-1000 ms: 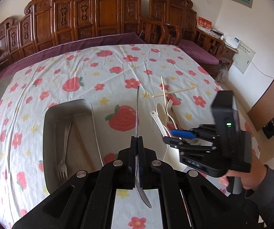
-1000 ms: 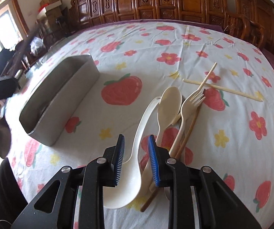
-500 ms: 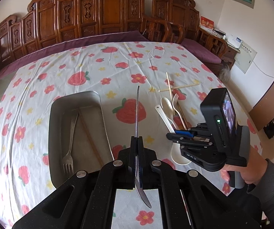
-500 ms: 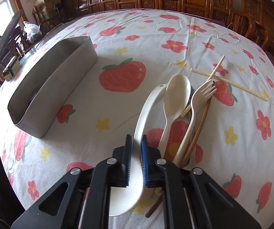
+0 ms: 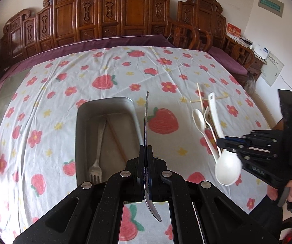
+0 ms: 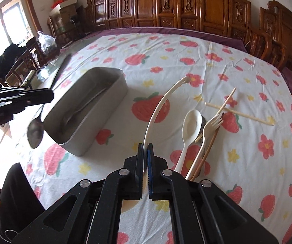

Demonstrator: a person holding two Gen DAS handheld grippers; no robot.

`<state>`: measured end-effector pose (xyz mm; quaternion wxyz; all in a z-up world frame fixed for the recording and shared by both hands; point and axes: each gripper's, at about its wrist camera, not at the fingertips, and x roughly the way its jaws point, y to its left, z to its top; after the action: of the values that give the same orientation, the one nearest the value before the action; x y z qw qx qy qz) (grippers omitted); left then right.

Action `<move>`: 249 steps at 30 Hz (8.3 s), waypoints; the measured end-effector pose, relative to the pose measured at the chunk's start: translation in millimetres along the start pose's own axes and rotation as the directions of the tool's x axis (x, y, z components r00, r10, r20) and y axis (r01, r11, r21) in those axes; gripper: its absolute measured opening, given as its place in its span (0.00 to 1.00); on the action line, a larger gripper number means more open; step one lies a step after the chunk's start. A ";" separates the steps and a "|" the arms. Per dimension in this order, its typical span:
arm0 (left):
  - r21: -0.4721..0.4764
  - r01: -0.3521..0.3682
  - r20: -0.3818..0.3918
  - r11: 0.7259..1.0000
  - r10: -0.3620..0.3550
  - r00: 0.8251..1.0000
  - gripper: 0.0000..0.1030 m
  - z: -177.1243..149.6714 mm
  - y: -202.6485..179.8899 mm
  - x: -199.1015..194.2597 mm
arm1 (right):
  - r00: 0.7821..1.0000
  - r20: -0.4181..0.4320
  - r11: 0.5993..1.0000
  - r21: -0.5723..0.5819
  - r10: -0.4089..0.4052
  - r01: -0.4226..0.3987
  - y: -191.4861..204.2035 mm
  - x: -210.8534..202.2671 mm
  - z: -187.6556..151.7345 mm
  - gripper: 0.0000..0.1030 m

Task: Organize utensils
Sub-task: 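Lower the knife into the tray and open the left tool while the right tool lifts the white spoon, then lower the white spoon into the tray and open the right tool, then move both tools back toward the remaining utensils, then grasp a wooden chopstick with the right tool while the left tool grasps a white plastic spoon, then carry the white spoon over the tray with the left tool while the right tool holds the chopstick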

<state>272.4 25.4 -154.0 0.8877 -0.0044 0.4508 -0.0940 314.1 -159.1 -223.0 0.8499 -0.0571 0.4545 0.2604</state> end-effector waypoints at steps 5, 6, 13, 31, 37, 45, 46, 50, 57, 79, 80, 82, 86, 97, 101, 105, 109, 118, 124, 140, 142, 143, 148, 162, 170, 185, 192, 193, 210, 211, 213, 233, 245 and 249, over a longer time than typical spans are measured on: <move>-0.015 -0.028 -0.009 1.000 0.028 1.000 0.01 4.3 15.7 6.7 | 0.999 0.035 1.000 -0.014 0.020 -0.020 13.4 -16.0 7.6 0.04; -0.017 -0.032 -0.011 0.999 0.032 0.999 0.01 4.6 18.6 8.2 | 0.999 0.041 1.000 -0.017 0.025 -0.024 16.1 -17.8 9.0 0.04; -0.036 -0.076 -0.044 0.996 0.074 0.996 0.01 4.6 40.7 28.1 | 0.994 0.092 0.997 -0.061 0.050 -0.044 42.4 -26.8 22.9 0.04; -0.096 -0.062 -0.084 0.994 0.054 0.995 0.06 -8.6 72.4 56.3 | 0.995 0.078 0.993 -0.105 0.068 -0.059 79.2 -5.5 39.4 0.04; -0.100 -0.047 -0.028 0.994 0.044 0.999 0.11 -12.7 79.3 30.8 | 0.994 0.079 0.992 -0.109 0.070 -0.061 87.3 3.6 46.2 0.04; -0.078 -0.068 0.033 0.995 0.071 0.997 0.22 -17.2 92.3 5.1 | 0.993 0.054 0.987 -0.127 0.105 -0.098 113.1 25.1 63.6 0.04; -0.078 -0.075 0.037 0.994 0.078 0.996 0.23 -17.4 95.5 2.6 | 0.993 0.047 0.986 -0.133 0.110 -0.103 117.2 29.8 66.4 0.04; -0.083 -0.103 0.055 0.991 0.108 0.993 0.27 -19.5 106.7 -8.3 | 0.992 0.015 0.982 -0.147 0.122 -0.119 128.7 48.5 74.3 0.04; -0.148 -0.105 0.077 0.983 0.117 0.990 0.30 -29.2 131.9 -27.1 | 0.990 -0.045 0.980 -0.145 0.131 -0.136 141.3 83.2 76.8 0.04; -0.102 -0.108 0.110 0.989 0.120 0.987 0.37 -39.2 105.8 -49.0 | 0.988 -0.036 0.980 -0.123 0.153 -0.157 119.2 53.0 62.2 0.08; -0.090 -0.105 0.116 0.990 0.115 0.987 0.38 -37.1 99.2 -49.5 | 0.988 -0.028 0.981 -0.121 0.151 -0.153 115.1 46.8 59.3 0.08; -0.069 -0.101 0.122 0.992 0.109 0.986 0.39 -33.7 88.8 -49.1 | 0.990 -0.006 0.984 -0.109 0.140 -0.140 103.1 29.2 49.5 0.08; -0.037 -0.077 0.128 0.996 0.082 0.988 0.44 -26.0 63.9 -42.6 | 0.996 0.034 0.993 -0.095 0.076 -0.073 71.0 -3.2 21.2 0.08; 0.032 0.023 0.111 0.999 -0.026 0.994 0.54 -18.7 -6.8 -19.8 | 0.997 0.041 0.998 0.026 -0.061 0.060 -18.2 -51.1 -43.9 0.08; 0.056 0.047 0.093 0.997 -0.052 0.994 0.61 -13.6 -30.0 -5.8 | 0.996 0.036 0.995 0.064 -0.085 0.082 -38.3 -55.5 -54.5 0.08; 0.076 0.073 0.085 0.994 -0.080 0.993 0.66 -7.9 -50.9 8.7 | 0.995 0.031 0.991 0.096 -0.092 0.089 -51.7 -53.5 -55.3 0.09; 0.089 0.087 0.073 0.992 -0.093 0.993 0.66 -6.5 -66.4 20.7 | 0.996 0.020 0.988 0.132 -0.088 0.085 -64.7 -41.9 -51.3 0.20; 0.091 0.099 0.037 0.991 -0.102 0.994 0.69 -11.6 -76.2 35.6 | 0.998 -0.028 0.970 0.236 -0.059 0.064 -90.3 8.7 -29.1 0.20; 0.094 0.109 0.028 0.990 -0.112 0.993 0.70 -14.0 -78.9 38.1 | 0.995 -0.083 0.958 0.276 -0.062 0.083 -98.0 38.0 -18.0 0.20; 0.094 0.121 0.002 0.988 -0.122 0.993 0.69 -18.6 -83.3 49.2 | 0.985 -0.171 0.912 0.400 -0.024 0.091 -102.8 57.7 -19.5 0.08; 0.091 0.122 -0.006 0.988 -0.122 0.993 0.69 -18.7 -84.0 53.3 | 0.987 -0.158 0.908 0.409 -0.024 0.088 -103.0 51.4 -20.4 0.06; 0.087 0.124 -0.013 0.988 -0.124 0.992 0.69 -18.4 -84.3 56.8 | 0.988 -0.151 0.910 0.405 -0.030 0.090 -101.9 47.3 -20.5 0.06; 0.094 0.120 -0.041 0.988 -0.116 0.992 0.69 -15.5 -88.9 72.6 | 0.992 -0.121 0.913 0.397 -0.046 0.091 -102.7 28.0 -23.7 0.06; 0.084 0.138 -0.148 0.987 -0.124 0.981 0.41 7.6 -118.9 132.7 | 0.995 -0.068 0.923 0.373 -0.080 0.099 -121.3 -14.4 -44.2 0.06; 0.084 0.130 -0.199 0.988 -0.112 0.974 0.22 16.7 -133.7 157.9 | 0.995 -0.063 0.924 0.369 -0.081 0.098 -126.8 -21.2 -57.0 0.06; 0.161 -0.026 -0.257 0.987 0.067 0.964 0.20 24.2 -159.8 175.7 | 0.997 -0.049 0.925 0.373 -0.055 0.070 -127.6 -20.8 -66.3 0.06; 0.125 0.011 -0.270 0.992 0.023 0.963 0.06 19.1 -146.7 169.2 | 0.998 -0.041 0.926 0.372 -0.057 0.068 -121.8 -26.2 -66.9 0.06; 0.114 0.018 -0.273 0.993 0.014 0.962 0.06 18.8 -143.6 168.6 | 0.998 -0.040 0.926 0.371 -0.058 0.069 -120.4 -27.1 -66.7 0.06; 0.093 0.049 -0.135 0.995 -0.036 0.990 0.06 20.5 -104.1 82.3 | 0.999 0.004 0.943 0.329 -0.054 0.050 -76.9 -44.2 -44.0 0.06; 0.091 0.050 -0.122 0.995 -0.039 0.992 0.06 21.9 -101.2 74.8 | 0.999 0.007 0.945 0.325 -0.052 0.047 -74.4 -45.1 -41.7 0.06; 0.091 0.049 -0.098 0.995 -0.040 0.994 0.06 24.2 -96.1 62.5 | 0.999 0.015 0.949 0.313 -0.045 0.038 -66.4 -46.9 -35.7 0.06; 0.018 -0.016 -0.015 1.000 0.016 1.000 0.06 27.8 -6.3 22.9 | 0.999 0.036 0.981 0.193 0.023 -0.029 5.9 -39.0 13.8 0.06; -0.025 -0.054 -0.060 0.998 0.052 0.997 0.06 12.5 41.9 47.3 | 0.999 0.008 0.990 0.133 0.047 -0.048 41.2 -18.8 33.3 0.06; -0.034 -0.059 -0.074 0.998 0.056 0.996 0.06 7.4 48.7 54.3 | 0.999 0.000 0.992 0.116 0.051 -0.051 50.5 -12.8 38.1 0.06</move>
<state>317.5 63.4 -197.5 0.8727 -0.0040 0.4845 -0.0605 311.6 -108.1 -183.6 0.8442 0.0038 0.4713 0.2552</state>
